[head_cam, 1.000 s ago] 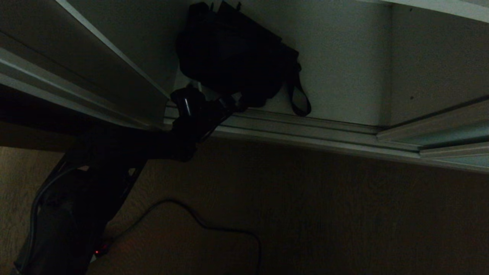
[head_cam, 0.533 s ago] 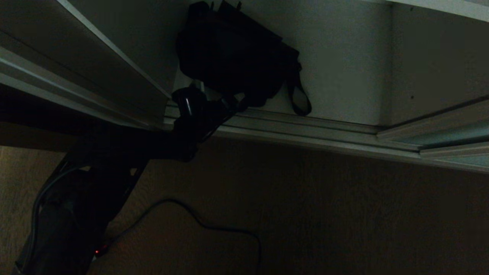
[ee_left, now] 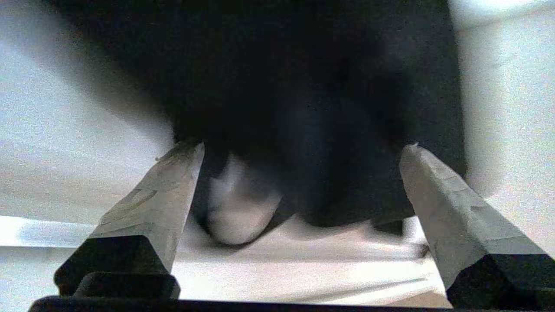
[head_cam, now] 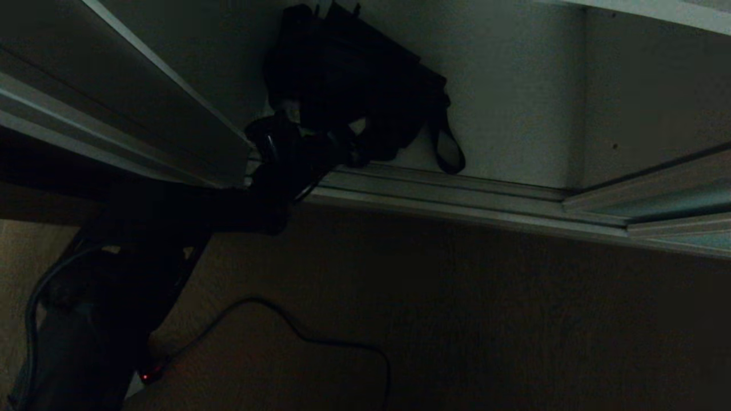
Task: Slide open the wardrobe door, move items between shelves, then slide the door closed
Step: Place the bag on the higher shelf
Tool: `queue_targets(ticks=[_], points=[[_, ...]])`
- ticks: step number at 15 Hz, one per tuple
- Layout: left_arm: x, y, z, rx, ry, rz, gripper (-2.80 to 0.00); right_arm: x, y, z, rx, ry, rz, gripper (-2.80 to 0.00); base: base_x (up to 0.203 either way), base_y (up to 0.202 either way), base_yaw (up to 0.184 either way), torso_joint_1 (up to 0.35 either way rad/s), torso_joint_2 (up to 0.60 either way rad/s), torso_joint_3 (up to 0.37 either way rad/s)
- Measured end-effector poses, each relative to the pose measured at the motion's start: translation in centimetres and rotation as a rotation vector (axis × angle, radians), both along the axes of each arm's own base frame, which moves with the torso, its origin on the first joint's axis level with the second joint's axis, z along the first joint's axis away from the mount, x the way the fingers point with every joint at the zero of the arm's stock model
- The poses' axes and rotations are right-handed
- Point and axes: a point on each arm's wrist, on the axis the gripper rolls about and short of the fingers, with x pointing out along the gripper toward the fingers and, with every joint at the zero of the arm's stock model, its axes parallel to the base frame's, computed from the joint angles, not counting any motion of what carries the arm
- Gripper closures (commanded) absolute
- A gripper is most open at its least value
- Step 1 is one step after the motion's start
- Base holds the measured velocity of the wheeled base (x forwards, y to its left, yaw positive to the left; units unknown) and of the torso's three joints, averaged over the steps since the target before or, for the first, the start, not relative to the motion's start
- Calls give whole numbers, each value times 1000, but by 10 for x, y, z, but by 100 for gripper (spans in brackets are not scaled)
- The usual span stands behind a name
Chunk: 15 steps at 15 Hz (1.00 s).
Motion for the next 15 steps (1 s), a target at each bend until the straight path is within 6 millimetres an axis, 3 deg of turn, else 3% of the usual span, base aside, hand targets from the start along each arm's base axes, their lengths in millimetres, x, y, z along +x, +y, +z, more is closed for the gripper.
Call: queue_targets(ticks=[7, 13, 15], points=[[0, 1, 0, 10, 14, -2, -280, 0, 0, 0, 0, 0, 0, 0, 0, 0, 0, 0, 0, 0], [8, -2, -20, 25, 54, -7, -280, 0, 0, 0, 0, 0, 0, 0, 0, 0, 0, 0, 0, 0], [9, -2, -24, 29, 58, -13, -280, 0, 0, 0, 0, 0, 0, 0, 158, 0, 0, -6, 4, 3]])
